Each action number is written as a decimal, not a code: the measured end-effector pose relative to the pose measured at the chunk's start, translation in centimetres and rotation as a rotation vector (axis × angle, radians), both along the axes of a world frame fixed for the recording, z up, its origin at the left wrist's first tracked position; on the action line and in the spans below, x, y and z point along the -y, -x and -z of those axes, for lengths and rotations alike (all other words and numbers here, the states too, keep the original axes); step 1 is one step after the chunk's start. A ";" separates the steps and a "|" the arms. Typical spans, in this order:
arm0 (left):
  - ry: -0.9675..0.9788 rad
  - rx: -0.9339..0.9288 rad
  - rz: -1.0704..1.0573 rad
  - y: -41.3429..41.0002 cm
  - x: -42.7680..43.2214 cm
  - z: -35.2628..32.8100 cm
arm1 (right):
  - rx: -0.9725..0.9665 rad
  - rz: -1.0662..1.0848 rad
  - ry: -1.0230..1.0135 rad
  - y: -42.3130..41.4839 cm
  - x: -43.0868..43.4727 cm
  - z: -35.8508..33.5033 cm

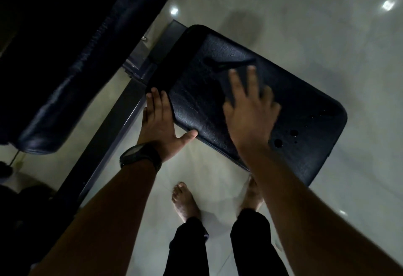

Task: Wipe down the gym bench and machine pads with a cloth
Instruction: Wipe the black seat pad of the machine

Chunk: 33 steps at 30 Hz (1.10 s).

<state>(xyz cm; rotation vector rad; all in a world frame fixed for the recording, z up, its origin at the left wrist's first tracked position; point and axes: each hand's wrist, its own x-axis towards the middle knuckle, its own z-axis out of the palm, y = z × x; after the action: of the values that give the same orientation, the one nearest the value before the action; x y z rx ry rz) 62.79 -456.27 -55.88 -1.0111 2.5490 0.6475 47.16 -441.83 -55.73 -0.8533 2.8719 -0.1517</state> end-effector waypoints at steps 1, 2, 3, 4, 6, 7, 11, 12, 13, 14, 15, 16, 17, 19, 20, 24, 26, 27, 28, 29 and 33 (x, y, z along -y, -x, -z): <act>0.005 0.001 -0.002 -0.1 -0.1 0.1 | -0.030 0.170 0.027 -1.0 -0.8 0.0; 0.011 -0.009 -0.008 -0.2 -0.5 0.3 | -0.066 0.278 0.035 -2.6 -1.5 -0.1; 0.020 -0.026 -0.016 -0.3 -0.8 0.4 | -0.068 0.318 0.023 -4.5 -1.7 -0.1; 0.023 -0.047 -0.027 -0.3 -1.2 0.5 | -0.041 0.304 0.008 -6.5 -1.8 -0.2; 0.014 -0.060 -0.047 -0.1 -1.7 0.7 | -0.004 0.150 0.017 -9.6 -1.4 -0.2; 0.014 -0.047 -0.052 0.1 -1.8 0.8 | -0.010 0.030 0.046 -10.1 -1.0 0.0; 0.030 -0.068 -0.034 0.0 -1.6 1.0 | -0.076 -0.461 0.012 -4.0 0.3 -0.1; 0.024 -0.079 -0.036 -0.1 -1.6 0.9 | -0.072 -0.502 -0.041 -2.1 0.2 -0.2; 0.014 -0.085 -0.040 -0.1 -1.6 0.9 | -0.052 -0.443 -0.074 -0.5 -0.2 -0.2; 0.005 -0.089 -0.043 -0.1 -1.6 0.9 | -0.035 -0.288 -0.068 0.4 -0.7 -0.2; -0.001 -0.092 -0.046 -0.2 -1.5 0.9 | -0.028 -0.076 -0.029 0.6 -1.4 -0.1; -0.004 -0.094 -0.049 -0.2 -1.5 0.9 | -0.034 0.129 0.005 0.0 -1.9 -0.1; -0.002 -0.092 -0.049 -0.2 -1.5 0.9 | -0.060 0.269 0.023 -1.4 -2.3 -0.2; 0.007 -0.076 -0.042 -0.2 -1.5 1.0 | -0.049 0.319 0.011 -5.4 -2.6 -0.4; 0.011 -0.069 -0.041 -0.1 -1.5 1.1 | -0.014 0.277 0.010 -7.5 -2.6 -0.6; 0.032 -0.013 -0.040 0.0 -1.5 1.4 | 0.023 -0.112 0.066 -9.4 -0.3 -0.4; 0.045 0.005 -0.049 0.2 -1.6 1.4 | 0.007 -0.344 0.018 -5.2 1.9 -0.5; 0.049 0.006 -0.052 0.3 -1.6 1.4 | -0.004 -0.415 -0.032 -2.7 2.8 -0.6; 0.054 0.003 -0.053 0.4 -1.6 1.4 | -0.008 -0.418 -0.069 -0.5 3.4 -0.6; 0.053 0.003 -0.049 0.4 -1.6 1.3 | -0.004 -0.342 -0.079 1.2 3.6 -0.6; 0.055 0.036 -0.045 0.5 -1.7 1.0 | -0.017 0.199 0.023 -0.3 1.8 -0.3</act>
<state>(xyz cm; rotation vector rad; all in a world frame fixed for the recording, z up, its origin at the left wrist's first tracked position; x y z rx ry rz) 62.25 -454.57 -56.85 -1.0915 2.5325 0.5686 47.50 -443.58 -55.39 -0.5725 2.9722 -0.1995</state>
